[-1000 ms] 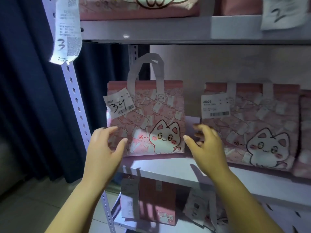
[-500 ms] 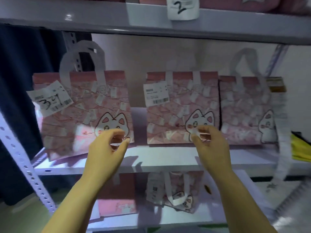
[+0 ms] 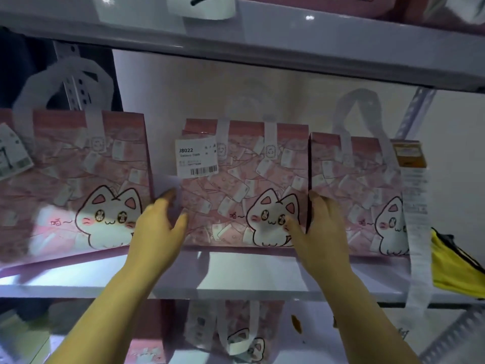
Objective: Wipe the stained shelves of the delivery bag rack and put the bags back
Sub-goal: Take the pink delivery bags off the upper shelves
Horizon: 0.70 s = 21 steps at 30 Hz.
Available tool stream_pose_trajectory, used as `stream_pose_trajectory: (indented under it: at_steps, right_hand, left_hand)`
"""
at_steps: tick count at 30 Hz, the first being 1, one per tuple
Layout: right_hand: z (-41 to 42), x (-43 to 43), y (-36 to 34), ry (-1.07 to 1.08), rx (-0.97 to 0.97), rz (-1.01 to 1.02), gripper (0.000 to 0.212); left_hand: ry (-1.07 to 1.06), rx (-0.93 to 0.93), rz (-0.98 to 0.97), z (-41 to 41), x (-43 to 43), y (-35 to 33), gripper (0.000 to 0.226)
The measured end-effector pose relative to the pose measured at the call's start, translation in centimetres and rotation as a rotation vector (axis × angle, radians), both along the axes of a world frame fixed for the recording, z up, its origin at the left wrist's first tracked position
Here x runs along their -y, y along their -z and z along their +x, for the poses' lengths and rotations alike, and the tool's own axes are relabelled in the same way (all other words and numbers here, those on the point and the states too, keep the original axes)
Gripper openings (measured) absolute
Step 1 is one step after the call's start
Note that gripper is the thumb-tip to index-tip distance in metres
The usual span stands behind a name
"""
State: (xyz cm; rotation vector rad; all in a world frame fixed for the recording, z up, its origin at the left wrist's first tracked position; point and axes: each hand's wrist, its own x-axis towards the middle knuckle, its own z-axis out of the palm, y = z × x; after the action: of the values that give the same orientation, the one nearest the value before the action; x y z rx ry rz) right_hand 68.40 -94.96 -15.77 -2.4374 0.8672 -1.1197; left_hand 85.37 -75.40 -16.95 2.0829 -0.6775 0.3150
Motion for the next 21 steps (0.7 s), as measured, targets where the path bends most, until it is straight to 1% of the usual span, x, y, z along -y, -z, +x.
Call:
stream_pose_trajectory:
  at_steps: [4, 10, 14, 17, 21]
  right_hand:
    - [0.3, 0.3, 0.2, -0.022, 0.044, 0.031, 0.058]
    - [0.8, 0.4, 0.0, -0.079, 0.103, 0.091, 0.053]
    - [1.0, 0.3, -0.1, -0.079, 0.133, 0.102, 0.051]
    - [0.9, -0.1, -0.2, -0.095, 0.171, 0.149, 0.047]
    - [0.4, -0.6, -0.6, -0.097, 0.237, 0.166, 0.036]
  left_hand:
    - [-0.017, -0.023, -0.042, -0.1, 0.7, -0.1, 0.038]
    - [-0.043, -0.014, -0.107, 0.1, 0.1, -0.5, 0.035]
    - [-0.035, 0.002, -0.096, 0.3, -0.7, -0.7, 0.03]
    - [-0.013, 0.006, -0.095, 0.2, -1.5, -0.8, 0.027]
    - [0.015, 0.072, -0.095, 0.0, -2.6, -1.6, 0.026]
